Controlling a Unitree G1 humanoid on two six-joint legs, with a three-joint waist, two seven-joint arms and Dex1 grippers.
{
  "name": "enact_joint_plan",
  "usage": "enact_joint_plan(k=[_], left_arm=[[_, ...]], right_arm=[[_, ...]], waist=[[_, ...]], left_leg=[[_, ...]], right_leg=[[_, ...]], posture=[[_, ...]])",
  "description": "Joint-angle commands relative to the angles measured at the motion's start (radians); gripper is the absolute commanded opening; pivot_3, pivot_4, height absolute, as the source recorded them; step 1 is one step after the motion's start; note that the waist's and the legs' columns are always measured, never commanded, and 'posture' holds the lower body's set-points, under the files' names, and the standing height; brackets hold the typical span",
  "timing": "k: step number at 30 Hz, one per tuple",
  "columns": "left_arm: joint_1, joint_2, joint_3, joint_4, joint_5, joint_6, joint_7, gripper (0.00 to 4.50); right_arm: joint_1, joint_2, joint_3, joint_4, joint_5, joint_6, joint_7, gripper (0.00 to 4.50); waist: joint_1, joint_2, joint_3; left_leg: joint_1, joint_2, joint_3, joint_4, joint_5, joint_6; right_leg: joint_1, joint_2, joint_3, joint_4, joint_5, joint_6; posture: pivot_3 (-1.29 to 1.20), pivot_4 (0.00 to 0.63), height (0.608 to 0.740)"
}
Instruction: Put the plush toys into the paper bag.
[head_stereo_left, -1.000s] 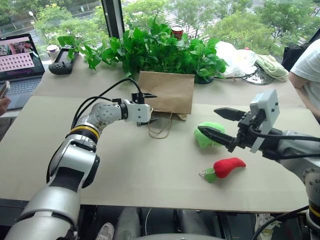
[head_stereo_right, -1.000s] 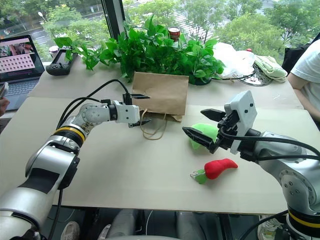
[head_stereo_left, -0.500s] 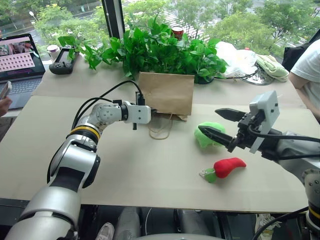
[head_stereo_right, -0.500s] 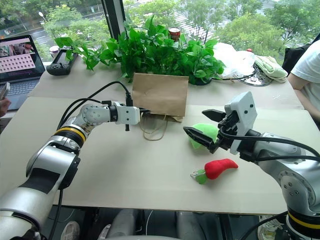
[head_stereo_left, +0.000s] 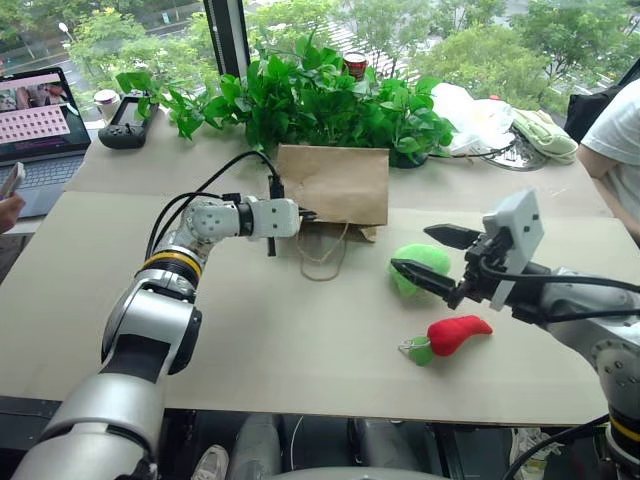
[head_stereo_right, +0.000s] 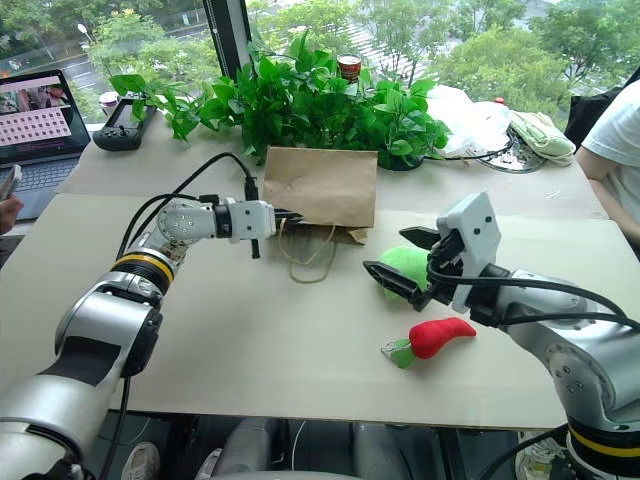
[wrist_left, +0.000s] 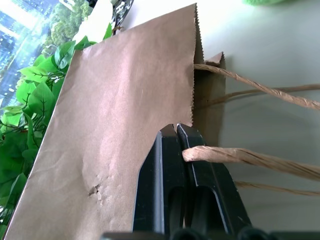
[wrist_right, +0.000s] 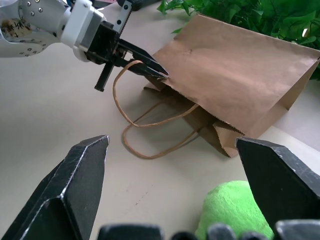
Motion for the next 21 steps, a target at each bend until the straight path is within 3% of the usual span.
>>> enact_joint_plan(k=[1,10,18,21], left_arm=[[0.032,0.003,0.075,-0.13,-0.165,0.062,-0.153,0.02],[0.269,0.078,0.088,-0.623,-0.324,0.351,-0.267,0.02],[0.295,0.075,0.101,-0.839,-0.376,0.602,-0.216,0.02],[0.305,0.08,0.104,-0.905,-0.399,0.673,-0.212,0.0]], right_arm=[[0.017,0.023,0.052,-0.031,-0.054,-0.034,-0.028,4.5],[0.042,0.08,0.111,-0.074,-0.098,-0.017,-0.084,4.5],[0.008,0.142,0.19,-0.062,-0.134,-0.01,-0.129,4.5],[-0.019,0.18,0.238,-0.018,-0.203,-0.016,-0.176,3.73]], waist=[[-0.001,0.0,0.0],[-0.018,0.001,-0.001],[-0.02,0.001,-0.001],[-0.022,0.002,-0.001]], left_leg=[[0.0,0.0,0.0,0.0,0.0,0.0],[0.0,0.0,-0.001,0.001,0.001,0.0],[0.001,-0.001,-0.003,0.002,0.004,0.003],[0.001,-0.001,-0.004,0.001,0.004,0.003]], right_leg=[[0.0,0.0,0.0,0.0,0.0,0.0],[0.0,0.0,0.0,0.002,0.0,0.0],[0.002,0.0,0.0,0.003,0.0,0.0],[0.002,0.001,0.0,0.003,0.0,0.0]], posture=[[0.0,0.15,0.74],[0.0,0.15,0.74],[0.0,0.15,0.74],[0.0,0.15,0.74]])
